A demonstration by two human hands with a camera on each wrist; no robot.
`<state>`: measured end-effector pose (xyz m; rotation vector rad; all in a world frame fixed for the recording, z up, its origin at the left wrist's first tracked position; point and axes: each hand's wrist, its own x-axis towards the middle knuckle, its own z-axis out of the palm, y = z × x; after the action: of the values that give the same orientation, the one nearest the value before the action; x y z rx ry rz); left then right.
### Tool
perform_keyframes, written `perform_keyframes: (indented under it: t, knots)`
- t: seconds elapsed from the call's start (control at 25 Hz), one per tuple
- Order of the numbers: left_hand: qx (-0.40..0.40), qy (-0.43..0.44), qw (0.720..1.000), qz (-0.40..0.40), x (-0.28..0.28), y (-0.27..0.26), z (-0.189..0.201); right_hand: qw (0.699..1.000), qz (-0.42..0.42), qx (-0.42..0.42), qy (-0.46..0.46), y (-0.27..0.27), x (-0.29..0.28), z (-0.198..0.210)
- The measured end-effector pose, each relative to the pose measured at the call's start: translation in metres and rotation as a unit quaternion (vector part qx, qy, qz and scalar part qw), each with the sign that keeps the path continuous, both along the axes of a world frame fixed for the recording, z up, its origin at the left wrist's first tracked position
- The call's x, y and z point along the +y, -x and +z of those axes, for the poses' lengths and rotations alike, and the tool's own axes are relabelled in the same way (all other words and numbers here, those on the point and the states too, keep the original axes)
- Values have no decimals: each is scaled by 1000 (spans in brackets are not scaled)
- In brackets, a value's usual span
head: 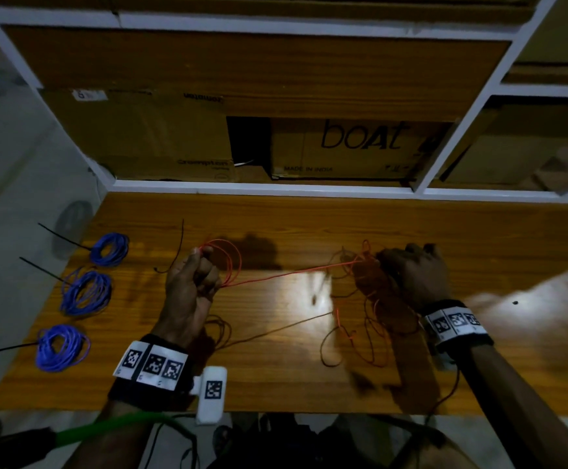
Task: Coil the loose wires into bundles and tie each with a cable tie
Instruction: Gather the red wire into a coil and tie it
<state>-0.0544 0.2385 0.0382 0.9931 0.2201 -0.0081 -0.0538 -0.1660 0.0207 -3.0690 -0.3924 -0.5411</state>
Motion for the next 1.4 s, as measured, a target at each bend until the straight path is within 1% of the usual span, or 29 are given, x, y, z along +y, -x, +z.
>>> perform_keyframes:
  t: [0.04, 0.08, 0.12, 0.16, 0.24, 0.32, 0.36, 0.48, 0.6, 0.72, 0.8, 0.88, 0.96, 1.0, 1.08, 1.16, 1.28, 1.4]
  knots:
    - [-9, -6, 1000, -7, -4, 2, 2, 1000, -13, 4, -7, 0, 3, 0]
    - [-20, -16, 999, -22, -9, 5, 6, 999, -25, 11, -37, -1, 7, 2]
    - [-28, -26, 998, -43, -16, 8, 8, 995, -29, 21, -96, -2, 12, 3]
    - [-32, -35, 996, -70, -23, 13, 10, 984, -32, 31, -171, -2, 16, 4]
    - [-38, -43, 990, -126, -39, 23, 11, 951, -29, 38, -306, -3, 23, 7]
    - [-37, -53, 984, -168, -55, 28, 10, 924, -9, 43, -379, 1, 34, 14]
    - [-35, -62, 981, -181, -62, 29, 8, 920, 5, 42, -390, 5, 40, 16]
    - [-7, -97, 972, -212, -80, 27, 3, 927, 64, 6, -369, 15, 56, 21]
    - [27, -134, 964, -228, -91, 24, -1, 925, 102, -28, -365, 25, 76, 22]
    - [41, -132, 972, -189, -98, 23, 4, 918, 107, -70, -377, 36, 91, 21]
    - [41, -122, 980, -155, -99, 19, 7, 921, 112, -89, -363, 42, 98, 21]
    - [33, -118, 985, -120, -98, 16, 9, 929, 130, -86, -336, 45, 104, 20]
    - [16, -135, 986, -100, -95, 13, 12, 936, 140, -67, -316, 45, 109, 16]
    - [-3, -160, 982, -102, -94, 13, 13, 938, 138, -56, -312, 44, 111, 13]
    - [-49, -237, 961, -137, -98, 18, 17, 940, 137, -37, -309, 43, 112, 7]
    - [-61, -280, 942, -175, -103, 23, 18, 945, 144, -30, -294, 44, 115, 2]
    - [-41, -275, 943, -183, -104, 25, 13, 941, 155, -32, -299, 44, 120, 0]
    - [-50, -280, 943, -170, -98, 25, 9, 936, 152, -28, -317, 48, 122, -1]
